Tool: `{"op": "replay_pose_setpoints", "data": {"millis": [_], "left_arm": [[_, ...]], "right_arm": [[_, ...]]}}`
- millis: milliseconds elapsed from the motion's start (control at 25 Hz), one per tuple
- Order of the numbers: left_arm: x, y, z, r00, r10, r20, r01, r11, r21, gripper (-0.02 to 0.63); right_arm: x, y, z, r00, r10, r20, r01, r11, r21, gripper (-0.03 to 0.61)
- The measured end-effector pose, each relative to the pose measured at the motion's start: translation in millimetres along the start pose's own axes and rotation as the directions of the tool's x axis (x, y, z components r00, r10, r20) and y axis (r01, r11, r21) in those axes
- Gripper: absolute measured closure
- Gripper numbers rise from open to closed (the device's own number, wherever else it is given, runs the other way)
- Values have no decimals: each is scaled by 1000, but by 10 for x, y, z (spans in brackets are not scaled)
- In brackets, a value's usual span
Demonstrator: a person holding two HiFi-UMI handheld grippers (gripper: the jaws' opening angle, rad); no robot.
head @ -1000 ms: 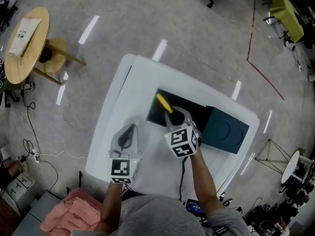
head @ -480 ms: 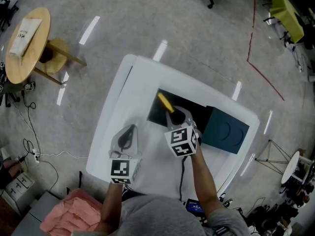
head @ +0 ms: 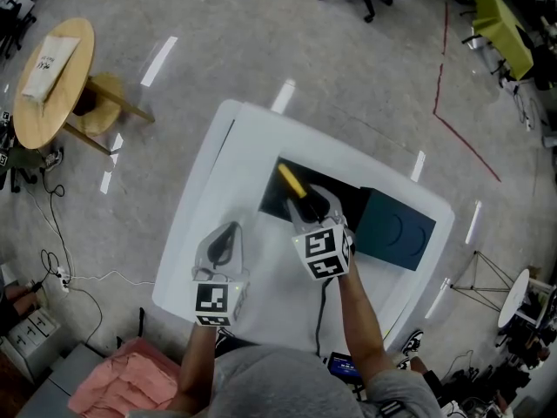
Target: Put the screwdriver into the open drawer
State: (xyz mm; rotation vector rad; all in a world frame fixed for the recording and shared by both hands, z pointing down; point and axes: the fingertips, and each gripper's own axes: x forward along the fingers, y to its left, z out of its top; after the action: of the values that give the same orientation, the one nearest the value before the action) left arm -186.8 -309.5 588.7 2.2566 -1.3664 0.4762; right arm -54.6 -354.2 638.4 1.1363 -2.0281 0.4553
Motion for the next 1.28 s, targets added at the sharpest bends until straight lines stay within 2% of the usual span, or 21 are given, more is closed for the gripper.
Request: {"op": "replay_pose_setpoints", "data": {"millis": [80, 800, 1000, 1280], "left_arm": [[-45, -26, 22, 1000, 2, 5, -2, 1000, 7, 601], [-686, -332, 348, 994, 5, 105, -12, 998, 63, 601], [-920, -489, 580, 987, -5, 163, -9, 996, 88, 601], [-1181, -701, 718, 977, -21, 214, -7, 992, 128, 603]], "right_arm": [[-57, 5, 29, 1000, -1, 11, 1, 1000, -2, 387], [-922, 102, 342, 985, -53, 165, 50, 998, 24, 397], [-1294, 146, 448, 967, -92, 239, 84, 995, 47, 414], [-1838, 212, 466, 929, -132, 345, 107, 990, 89, 426]]}}
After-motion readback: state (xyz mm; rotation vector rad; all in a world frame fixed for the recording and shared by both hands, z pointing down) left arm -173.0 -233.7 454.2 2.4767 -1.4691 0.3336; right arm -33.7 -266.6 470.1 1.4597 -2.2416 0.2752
